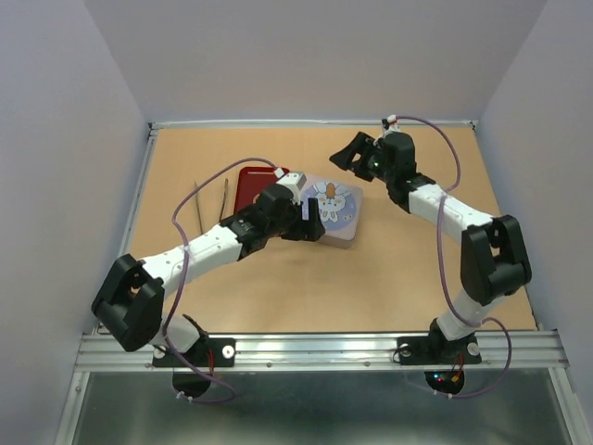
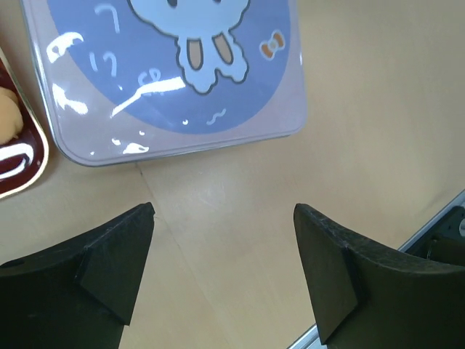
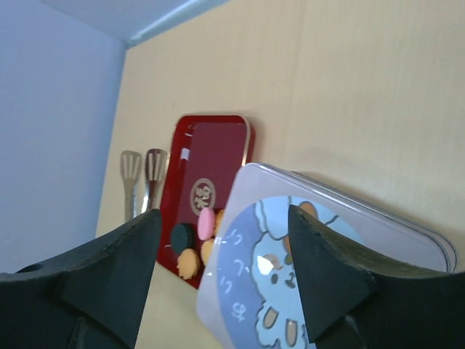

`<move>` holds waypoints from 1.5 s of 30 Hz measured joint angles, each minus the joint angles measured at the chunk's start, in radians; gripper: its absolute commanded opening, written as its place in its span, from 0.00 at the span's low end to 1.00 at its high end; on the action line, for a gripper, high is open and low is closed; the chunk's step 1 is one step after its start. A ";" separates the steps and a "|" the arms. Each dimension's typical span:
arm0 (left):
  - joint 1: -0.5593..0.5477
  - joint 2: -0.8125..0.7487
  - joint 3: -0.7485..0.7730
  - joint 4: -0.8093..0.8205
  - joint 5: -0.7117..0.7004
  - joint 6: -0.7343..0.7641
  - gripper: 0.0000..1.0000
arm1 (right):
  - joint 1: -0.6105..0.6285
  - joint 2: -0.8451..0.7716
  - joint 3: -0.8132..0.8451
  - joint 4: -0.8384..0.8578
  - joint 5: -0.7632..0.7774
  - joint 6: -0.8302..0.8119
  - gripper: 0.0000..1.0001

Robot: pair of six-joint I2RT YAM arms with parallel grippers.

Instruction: Pack the cookies

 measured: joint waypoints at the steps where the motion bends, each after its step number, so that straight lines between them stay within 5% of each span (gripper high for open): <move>1: 0.000 -0.013 0.018 -0.018 -0.016 0.008 0.94 | 0.000 -0.038 0.007 -0.021 -0.005 -0.012 0.80; 12: 0.145 -0.328 0.103 -0.154 -0.318 0.071 0.99 | 0.000 -0.621 -0.138 -0.214 -0.021 -0.168 1.00; 22: 0.172 -0.677 0.015 -0.184 -0.551 0.140 0.99 | 0.000 -1.080 -0.348 -0.385 0.029 -0.207 1.00; 32: 0.172 -0.892 -0.047 -0.266 -0.723 0.165 0.99 | 0.000 -1.173 -0.348 -0.536 0.078 -0.227 1.00; 45: 0.172 -0.892 -0.047 -0.318 -0.760 0.164 0.99 | 0.000 -1.202 -0.348 -0.587 0.095 -0.233 1.00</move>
